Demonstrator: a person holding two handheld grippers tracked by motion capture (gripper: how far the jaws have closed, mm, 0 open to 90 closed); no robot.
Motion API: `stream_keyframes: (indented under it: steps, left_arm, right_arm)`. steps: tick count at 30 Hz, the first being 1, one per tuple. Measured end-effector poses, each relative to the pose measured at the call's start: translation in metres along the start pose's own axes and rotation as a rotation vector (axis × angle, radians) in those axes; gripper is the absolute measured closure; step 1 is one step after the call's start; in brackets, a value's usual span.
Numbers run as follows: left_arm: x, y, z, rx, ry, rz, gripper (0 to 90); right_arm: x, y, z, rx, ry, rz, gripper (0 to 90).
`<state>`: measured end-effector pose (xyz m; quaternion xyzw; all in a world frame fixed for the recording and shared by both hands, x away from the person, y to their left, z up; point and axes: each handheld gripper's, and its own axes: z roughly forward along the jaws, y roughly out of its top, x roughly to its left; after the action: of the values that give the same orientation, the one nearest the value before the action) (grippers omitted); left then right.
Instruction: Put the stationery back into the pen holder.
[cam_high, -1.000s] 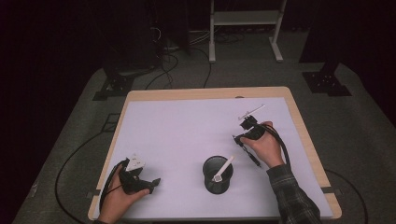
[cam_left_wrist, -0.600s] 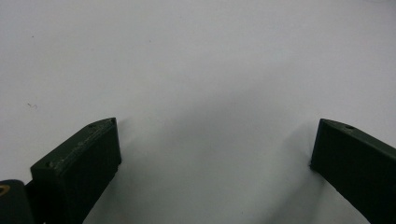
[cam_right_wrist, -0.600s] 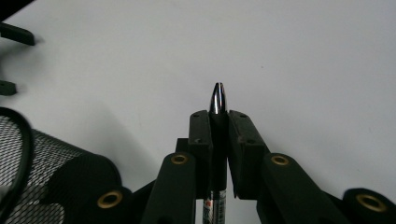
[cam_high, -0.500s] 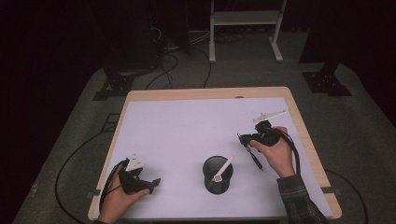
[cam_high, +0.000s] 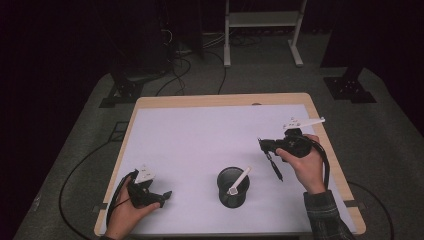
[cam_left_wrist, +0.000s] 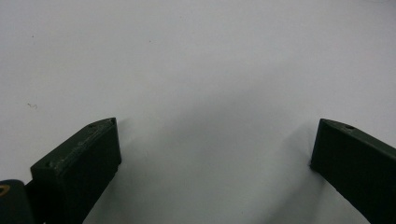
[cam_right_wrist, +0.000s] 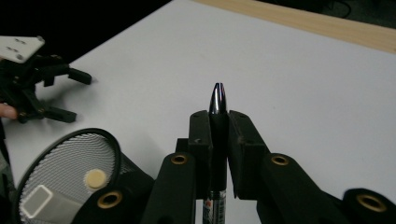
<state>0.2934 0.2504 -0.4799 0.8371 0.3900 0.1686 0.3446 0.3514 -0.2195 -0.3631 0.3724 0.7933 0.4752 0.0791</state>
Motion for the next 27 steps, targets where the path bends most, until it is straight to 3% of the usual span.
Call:
stream_keyframes:
  steps: [3, 14, 27]
  left_arm:
    - [0.0, 0.0, 0.0, 0.0, -0.001, 0.0, 0.7]
    - [0.0, 0.0, 0.0, 0.003, -0.001, 0.001, 0.7]
    - [0.0, 0.0, 0.0, 0.004, -0.001, 0.003, 0.7]
  right_arm:
    - [0.005, 0.003, -0.005, -0.015, 0.033, 0.001, 79.6]
    - [0.027, 0.011, -0.014, -0.059, 0.056, -0.048, 79.5]
    - [0.046, 0.017, -0.019, -0.095, 0.114, -0.08, 79.5]
